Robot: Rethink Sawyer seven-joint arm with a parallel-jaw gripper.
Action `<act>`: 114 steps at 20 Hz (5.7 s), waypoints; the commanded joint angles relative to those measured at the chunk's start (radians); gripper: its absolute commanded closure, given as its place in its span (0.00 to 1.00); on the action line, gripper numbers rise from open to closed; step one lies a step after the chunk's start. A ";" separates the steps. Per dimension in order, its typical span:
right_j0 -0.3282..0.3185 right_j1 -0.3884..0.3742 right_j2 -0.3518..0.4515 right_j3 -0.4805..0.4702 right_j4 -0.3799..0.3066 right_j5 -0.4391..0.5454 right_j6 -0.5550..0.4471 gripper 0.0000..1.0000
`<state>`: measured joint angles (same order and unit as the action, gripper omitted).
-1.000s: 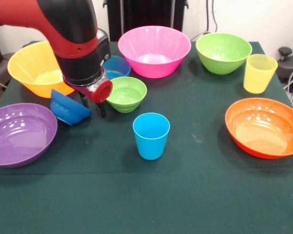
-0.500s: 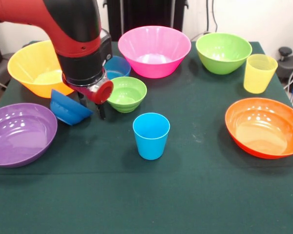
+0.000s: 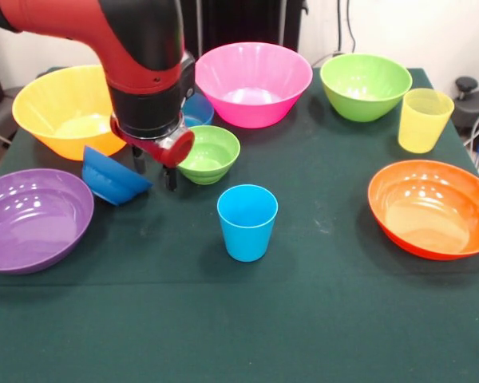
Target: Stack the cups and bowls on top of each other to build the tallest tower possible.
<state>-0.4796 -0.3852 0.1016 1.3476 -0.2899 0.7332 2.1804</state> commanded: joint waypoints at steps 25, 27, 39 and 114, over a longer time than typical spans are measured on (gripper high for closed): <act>0.285 0.132 -0.301 0.028 0.016 -0.316 0.226 0.00; 0.288 0.129 -0.303 0.047 0.030 -0.359 0.228 0.00; 0.293 0.092 -0.299 0.106 0.123 -0.395 0.196 0.00; 0.465 0.306 -0.542 0.065 0.392 -0.662 0.124 1.00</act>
<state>-0.0301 -0.0995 -0.5439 1.4354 0.0623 -0.0020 2.1804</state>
